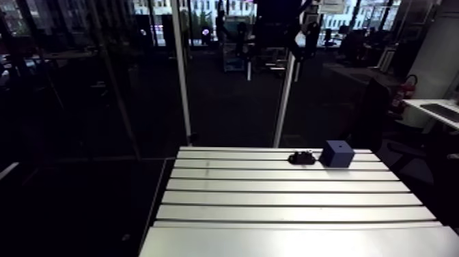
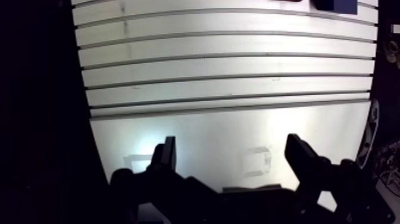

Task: Pick up the M10 bolt and insert it into the hole until fully seated.

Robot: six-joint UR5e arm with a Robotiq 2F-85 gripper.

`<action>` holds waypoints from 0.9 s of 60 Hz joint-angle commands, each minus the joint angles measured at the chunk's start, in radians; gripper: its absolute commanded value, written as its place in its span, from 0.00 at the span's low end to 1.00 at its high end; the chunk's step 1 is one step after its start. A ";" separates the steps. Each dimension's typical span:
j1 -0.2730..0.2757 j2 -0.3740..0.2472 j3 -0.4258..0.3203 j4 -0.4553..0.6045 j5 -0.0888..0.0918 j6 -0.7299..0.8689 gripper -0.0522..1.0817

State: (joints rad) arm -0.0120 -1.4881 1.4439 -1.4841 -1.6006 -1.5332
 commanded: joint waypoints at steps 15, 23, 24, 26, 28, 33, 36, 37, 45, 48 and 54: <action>-0.003 -0.001 -0.006 -0.005 -0.002 0.000 0.05; -0.005 0.001 -0.003 -0.004 -0.002 0.000 0.05; -0.004 0.001 -0.003 -0.005 -0.002 0.000 0.05; -0.005 0.001 -0.003 -0.005 -0.002 0.000 0.05; -0.004 0.001 -0.003 -0.005 -0.003 0.000 0.05; -0.003 0.001 -0.003 -0.005 -0.003 0.000 0.05; -0.003 0.001 -0.003 -0.003 -0.003 0.000 0.05; -0.003 0.001 -0.003 -0.003 -0.003 0.000 0.05; -0.003 0.001 -0.003 -0.003 -0.002 0.001 0.05; -0.003 0.001 -0.001 -0.003 -0.002 0.000 0.05; 0.000 -0.001 0.000 -0.005 -0.002 0.001 0.05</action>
State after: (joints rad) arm -0.0152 -1.4873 1.4417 -1.4874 -1.6030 -1.5328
